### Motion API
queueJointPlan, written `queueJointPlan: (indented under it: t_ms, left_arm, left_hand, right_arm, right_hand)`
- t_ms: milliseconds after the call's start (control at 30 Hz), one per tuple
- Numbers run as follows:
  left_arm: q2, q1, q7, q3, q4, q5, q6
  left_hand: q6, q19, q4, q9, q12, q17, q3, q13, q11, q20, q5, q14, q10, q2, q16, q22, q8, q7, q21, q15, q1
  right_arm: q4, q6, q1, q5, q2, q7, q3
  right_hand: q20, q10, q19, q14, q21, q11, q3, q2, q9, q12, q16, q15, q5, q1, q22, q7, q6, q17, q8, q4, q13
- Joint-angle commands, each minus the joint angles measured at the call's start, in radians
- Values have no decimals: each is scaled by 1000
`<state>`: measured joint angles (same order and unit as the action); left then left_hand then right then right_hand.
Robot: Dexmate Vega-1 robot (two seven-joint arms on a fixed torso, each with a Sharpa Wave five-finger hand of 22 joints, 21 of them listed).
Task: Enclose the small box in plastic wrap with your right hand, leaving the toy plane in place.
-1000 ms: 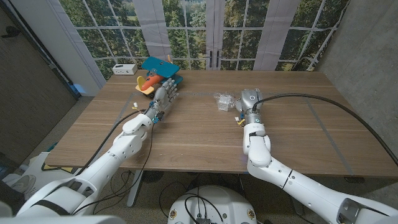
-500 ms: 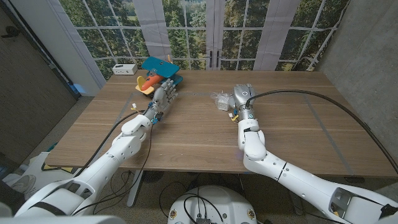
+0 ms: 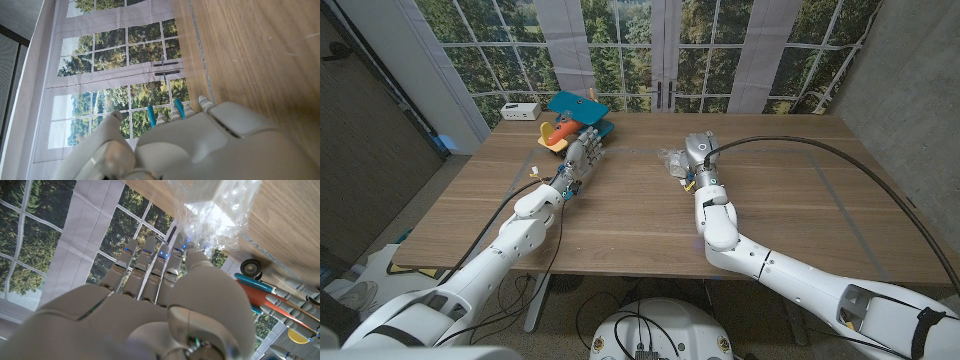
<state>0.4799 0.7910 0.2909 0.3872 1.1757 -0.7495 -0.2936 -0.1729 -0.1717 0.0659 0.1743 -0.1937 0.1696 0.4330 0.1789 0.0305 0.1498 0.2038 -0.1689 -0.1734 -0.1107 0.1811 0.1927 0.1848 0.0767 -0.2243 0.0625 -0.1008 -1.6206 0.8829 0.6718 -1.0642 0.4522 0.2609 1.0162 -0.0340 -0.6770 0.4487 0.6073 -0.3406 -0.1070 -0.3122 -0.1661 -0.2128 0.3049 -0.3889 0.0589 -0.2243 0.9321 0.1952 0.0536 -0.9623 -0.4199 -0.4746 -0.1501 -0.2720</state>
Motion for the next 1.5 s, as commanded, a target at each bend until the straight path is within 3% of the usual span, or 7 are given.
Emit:
queueJointPlan:
  t_ms: [33, 467, 833, 1033, 1200, 1433, 1500]
  left_arm:
    - [5, 5, -11, 0, 11, 3, 7]
    - [9, 18, -28, -1, 34, 5, 6]
    - [8, 18, -28, 2, 37, 7, 6]
    - [8, 15, -25, 4, 35, 8, 7]
    - [10, 17, -26, 3, 38, 7, 9]
    - [10, 18, -22, 1, 36, 3, 7]
    - [9, 18, -19, 2, 34, 2, 6]
  left_hand:
    - [-107, -23, -1, 3, -7, 3, 2, 5, 4, 5, -1, -149, -157, 1, -1, 4, -1, 5, 2, 6, -3]
    - [-108, -23, -2, 3, -6, 3, 3, 5, 3, 5, -2, -148, -158, 1, -1, 4, -1, 6, 2, 6, -5]
    - [-108, -23, -4, 3, -7, 3, 4, 5, 3, 7, -2, -148, -158, 1, -1, 4, -1, 7, 2, 6, -6]
    - [-110, -23, -4, 3, -6, 3, 4, 5, 3, 7, -2, -148, -159, 1, -1, 4, -2, 7, 2, 6, -6]
    - [-110, -23, -5, 3, -7, 3, 4, 5, 3, 8, -2, -148, -158, 1, -1, 4, -2, 7, 3, 6, -7]
    - [-109, -22, -5, 3, -7, 3, 4, 5, 3, 6, -2, -146, -157, 2, 0, 4, -1, 7, 2, 6, -7]
    - [-109, -22, -5, 3, -7, 3, 4, 5, 3, 6, -2, -146, -158, 2, 0, 4, -2, 7, 2, 6, -7]
  right_arm:
    - [83, -10, -56, 16, -33, -13, 36]
    - [144, -28, -84, 177, -91, -15, 18]
    - [119, 44, -90, 222, -76, -32, 48]
    - [112, 95, -100, 239, -75, -46, 67]
    - [88, 73, -81, 274, -61, 9, 48]
    - [36, -9, -24, 386, -60, 133, -56]
    - [26, -65, 4, 442, -69, 191, -106]
  right_hand:
    - [6, -2, 2, -4, -3, -7, -9, -1, -3, -4, 4, 154, 5, 14, 3, 6, 0, -4, -3, -3, -6]
    - [0, 22, 23, -15, -15, 5, -4, 7, -2, -20, 13, 134, 23, -1, 3, 14, 32, -4, 8, 16, -11]
    - [-45, 157, -18, -61, 1, 36, 81, 103, 3, -87, 51, 102, 23, -126, 0, 28, 297, 11, 131, 50, -16]
    - [-57, 223, -38, -87, 12, 37, 98, 107, 1, -103, 59, 94, 13, -144, 0, 37, 419, 4, 188, 52, -22]
    - [-42, 172, -14, -55, 4, 38, 65, 56, 0, -77, 45, 104, 5, -82, 0, 43, 271, 2, 141, 22, -22]
    - [-36, 167, 16, -46, -7, 38, 73, 39, 1, -78, 41, 97, 13, -116, 0, 31, 320, -2, 167, 46, -20]
    - [-26, 169, 25, -43, -11, 47, 60, -4, 2, -80, 41, 93, 16, -130, 0, 26, 348, -5, 183, 67, -19]
